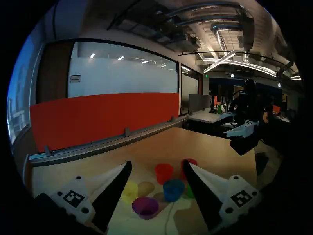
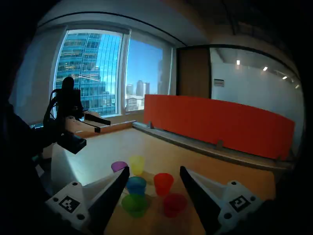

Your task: Pour water

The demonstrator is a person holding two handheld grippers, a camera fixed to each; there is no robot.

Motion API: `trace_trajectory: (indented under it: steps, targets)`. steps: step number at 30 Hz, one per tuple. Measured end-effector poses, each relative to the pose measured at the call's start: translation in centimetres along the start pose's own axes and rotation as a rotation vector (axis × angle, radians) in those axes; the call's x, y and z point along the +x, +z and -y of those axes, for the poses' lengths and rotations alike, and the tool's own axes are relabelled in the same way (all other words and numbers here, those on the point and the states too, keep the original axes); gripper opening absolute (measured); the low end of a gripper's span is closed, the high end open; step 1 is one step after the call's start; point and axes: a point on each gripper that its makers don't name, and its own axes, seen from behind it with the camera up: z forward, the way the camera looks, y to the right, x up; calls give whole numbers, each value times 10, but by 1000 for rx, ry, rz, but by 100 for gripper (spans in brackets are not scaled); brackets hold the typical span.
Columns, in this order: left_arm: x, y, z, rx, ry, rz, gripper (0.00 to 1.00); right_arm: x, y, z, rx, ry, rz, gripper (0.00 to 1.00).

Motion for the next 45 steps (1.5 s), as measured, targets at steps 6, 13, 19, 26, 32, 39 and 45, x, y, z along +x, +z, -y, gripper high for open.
trace_trajectory:
  steps: [6,13,19,26,32,39,45]
  targets:
    - [-10,3,-4,-20,3,16,97,-12,2,1,16,3,28,100]
    - [-24,8,-7,-34,8,33,97,-27,6,4,37,-1,59,100]
    - [-35,12,-10,-42,11,43,97,-40,10,6,47,-18,88,100]
    - [-48,17,-15,-59,9,65,97,-53,13,10,61,-30,116,100]
    - [-59,20,-20,-77,16,85,97,-65,16,11,69,-26,133,100]
    - [-73,24,-24,-92,24,112,97,-79,19,13,78,-17,157,100]
    - [-85,28,-30,-104,17,131,97,-90,21,16,84,-14,171,100]
